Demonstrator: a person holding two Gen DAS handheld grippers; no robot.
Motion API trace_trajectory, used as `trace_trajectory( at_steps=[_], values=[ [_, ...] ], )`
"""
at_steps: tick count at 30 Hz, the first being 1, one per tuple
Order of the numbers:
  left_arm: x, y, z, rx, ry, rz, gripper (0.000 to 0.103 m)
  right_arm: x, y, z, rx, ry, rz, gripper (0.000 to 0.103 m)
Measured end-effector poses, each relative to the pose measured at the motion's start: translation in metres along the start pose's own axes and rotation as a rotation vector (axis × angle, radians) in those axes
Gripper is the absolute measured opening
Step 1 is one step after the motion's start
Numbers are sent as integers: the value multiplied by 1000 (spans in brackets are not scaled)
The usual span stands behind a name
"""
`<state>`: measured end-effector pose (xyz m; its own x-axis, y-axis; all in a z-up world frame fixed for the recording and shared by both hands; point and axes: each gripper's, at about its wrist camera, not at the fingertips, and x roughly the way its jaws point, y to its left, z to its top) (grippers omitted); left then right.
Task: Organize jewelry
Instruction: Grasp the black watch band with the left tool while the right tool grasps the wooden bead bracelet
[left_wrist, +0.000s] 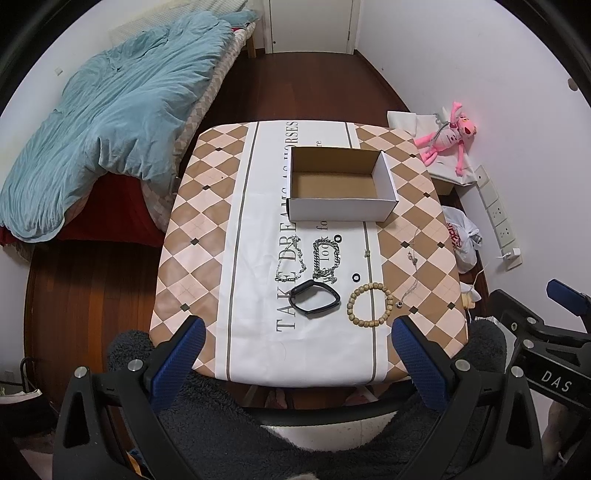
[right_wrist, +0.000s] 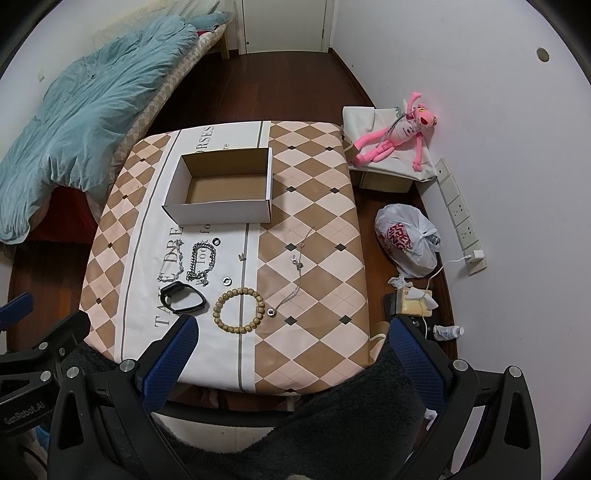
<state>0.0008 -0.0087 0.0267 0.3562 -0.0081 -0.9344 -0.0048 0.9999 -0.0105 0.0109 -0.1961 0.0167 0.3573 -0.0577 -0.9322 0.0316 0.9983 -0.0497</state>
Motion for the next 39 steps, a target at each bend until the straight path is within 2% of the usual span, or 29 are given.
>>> trace_trajectory(
  at_steps=[5,10,12,14,17,23,27,31,33,35,38,39],
  values=[
    [16,8,7,-10,-8,58,103,33,-3,0,44,45,6,103],
    [55,17,13,3,22,132,103,94,-3,-8,85,116,33,102],
    [75,20,13,9,54,142,103,119,2,-12,88,148,45,96],
    [93,23,11,17,83,154,103,139,6,-19,91,181,54,84],
    [119,26,4,23,125,164,103,170,12,-32,107,230,83,74],
    [160,33,-10,6,203,163,102,210,26,-44,154,284,114,64],
    [174,39,-16,-10,226,160,102,224,34,-46,163,297,122,57],
    [182,46,-18,-27,242,142,102,228,46,-46,131,280,103,44],
    [184,49,-17,-38,242,124,102,229,50,-45,117,268,88,34],
    [186,51,-15,-52,245,94,101,228,55,-43,107,268,71,11],
    [188,55,-12,-74,246,49,98,231,50,-46,123,282,82,10],
    [190,55,-11,-80,246,35,94,230,43,-45,125,290,85,10]
  ],
)
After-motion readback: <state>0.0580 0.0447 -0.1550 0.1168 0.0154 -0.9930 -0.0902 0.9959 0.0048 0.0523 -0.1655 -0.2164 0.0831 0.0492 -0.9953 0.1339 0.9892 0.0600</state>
